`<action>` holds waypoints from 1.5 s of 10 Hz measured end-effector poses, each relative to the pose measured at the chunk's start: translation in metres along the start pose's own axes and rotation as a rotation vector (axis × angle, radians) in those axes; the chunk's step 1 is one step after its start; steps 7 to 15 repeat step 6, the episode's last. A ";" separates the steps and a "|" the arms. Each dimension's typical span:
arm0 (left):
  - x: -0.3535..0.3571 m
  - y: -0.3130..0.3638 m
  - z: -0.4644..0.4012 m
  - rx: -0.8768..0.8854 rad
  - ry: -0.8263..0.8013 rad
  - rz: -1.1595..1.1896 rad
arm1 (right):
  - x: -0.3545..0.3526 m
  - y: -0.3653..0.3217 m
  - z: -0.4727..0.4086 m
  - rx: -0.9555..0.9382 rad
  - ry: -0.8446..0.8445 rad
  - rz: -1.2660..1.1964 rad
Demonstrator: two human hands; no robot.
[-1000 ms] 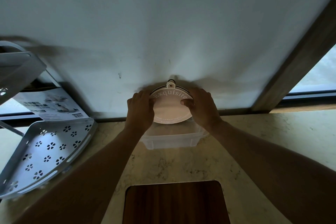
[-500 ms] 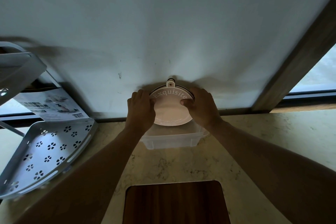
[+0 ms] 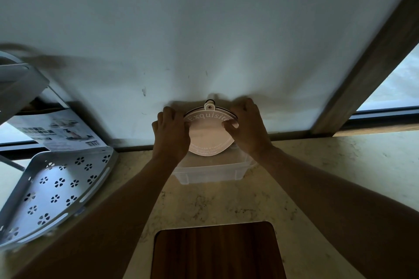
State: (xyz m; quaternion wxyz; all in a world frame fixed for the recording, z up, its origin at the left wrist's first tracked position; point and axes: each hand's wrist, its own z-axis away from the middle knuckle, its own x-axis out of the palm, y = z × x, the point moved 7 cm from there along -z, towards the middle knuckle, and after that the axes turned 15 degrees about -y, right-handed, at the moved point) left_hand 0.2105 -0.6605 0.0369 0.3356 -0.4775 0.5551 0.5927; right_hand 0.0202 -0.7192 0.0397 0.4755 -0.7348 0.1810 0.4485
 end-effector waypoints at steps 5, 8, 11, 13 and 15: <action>0.000 -0.003 0.006 0.011 -0.024 0.123 | -0.002 -0.007 0.005 0.007 0.001 0.134; -0.009 -0.006 0.003 -0.064 -0.029 0.330 | -0.005 -0.008 0.001 0.009 -0.020 0.146; -0.009 -0.006 0.003 -0.064 -0.029 0.330 | -0.005 -0.008 0.001 0.009 -0.020 0.146; -0.009 -0.006 0.003 -0.064 -0.029 0.330 | -0.005 -0.008 0.001 0.009 -0.020 0.146; -0.009 -0.006 0.003 -0.064 -0.029 0.330 | -0.005 -0.008 0.001 0.009 -0.020 0.146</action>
